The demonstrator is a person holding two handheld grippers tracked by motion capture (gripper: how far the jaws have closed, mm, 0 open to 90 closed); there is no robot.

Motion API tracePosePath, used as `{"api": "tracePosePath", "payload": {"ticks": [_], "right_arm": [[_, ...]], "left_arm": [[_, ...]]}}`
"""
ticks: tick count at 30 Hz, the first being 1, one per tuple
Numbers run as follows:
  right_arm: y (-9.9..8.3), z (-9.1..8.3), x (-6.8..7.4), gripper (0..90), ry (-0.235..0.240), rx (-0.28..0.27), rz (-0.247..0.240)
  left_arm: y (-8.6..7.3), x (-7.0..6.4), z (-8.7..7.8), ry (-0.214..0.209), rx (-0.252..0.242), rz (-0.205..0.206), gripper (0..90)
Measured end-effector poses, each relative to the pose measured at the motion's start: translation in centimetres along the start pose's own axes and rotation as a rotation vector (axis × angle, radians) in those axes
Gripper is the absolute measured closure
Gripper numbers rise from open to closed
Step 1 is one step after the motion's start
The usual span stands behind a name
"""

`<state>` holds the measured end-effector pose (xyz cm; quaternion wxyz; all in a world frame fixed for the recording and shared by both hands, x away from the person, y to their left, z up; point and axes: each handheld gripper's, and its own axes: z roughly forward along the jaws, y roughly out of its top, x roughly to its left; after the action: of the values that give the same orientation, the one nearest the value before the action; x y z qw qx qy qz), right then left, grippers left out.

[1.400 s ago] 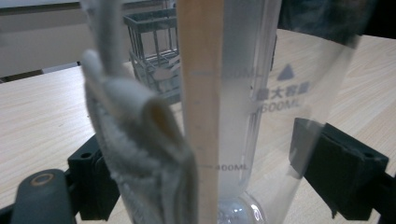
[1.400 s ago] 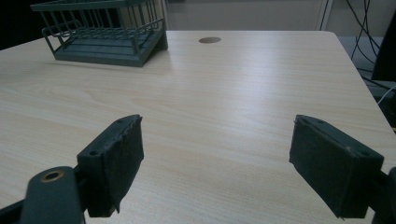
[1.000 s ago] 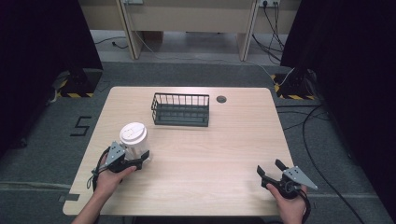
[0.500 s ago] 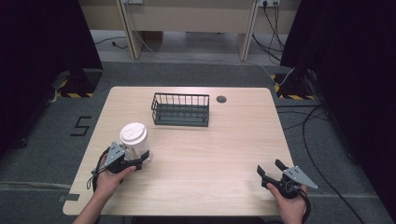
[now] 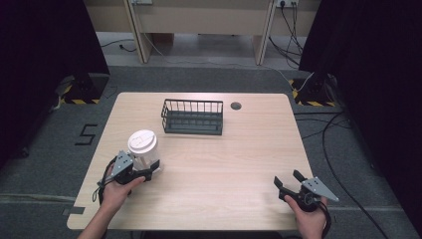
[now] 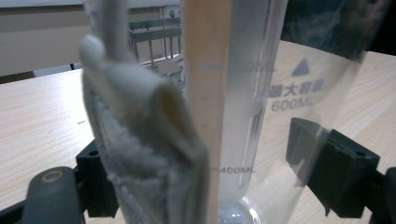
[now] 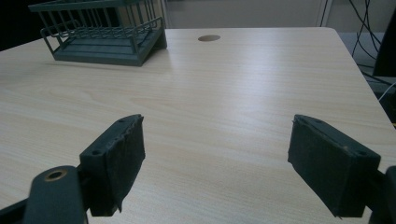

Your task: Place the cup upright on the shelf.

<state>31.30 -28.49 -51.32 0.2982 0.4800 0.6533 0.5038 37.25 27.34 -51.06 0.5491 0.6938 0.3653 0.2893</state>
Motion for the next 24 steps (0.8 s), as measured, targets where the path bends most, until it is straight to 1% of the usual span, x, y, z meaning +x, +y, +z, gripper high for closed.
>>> {"api": "tracePosePath", "payload": {"ticks": [4, 13, 19, 24], "right_arm": [[0.0, 0.0, 0.0, 19.3, 0.000, 0.000, 0.000], [0.0, 0.0, 0.0, 19.3, 0.000, -0.001, 0.000], [0.0, 0.0, 0.0, 19.4, 0.002, 0.001, 0.003], [0.0, 0.0, 0.0, 19.5, 0.003, 0.001, 0.003]], "left_arm": [[0.5, -0.2, -0.1, 0.008, 0.001, 0.023, 17.5], [1.6, -0.3, 0.2, 0.007, -0.020, 0.011, 17.5], [2.5, -0.3, 0.5, 0.007, -0.033, 0.017, 17.5], [2.9, -0.3, 0.7, 0.008, -0.039, 0.014, 17.5]]}}
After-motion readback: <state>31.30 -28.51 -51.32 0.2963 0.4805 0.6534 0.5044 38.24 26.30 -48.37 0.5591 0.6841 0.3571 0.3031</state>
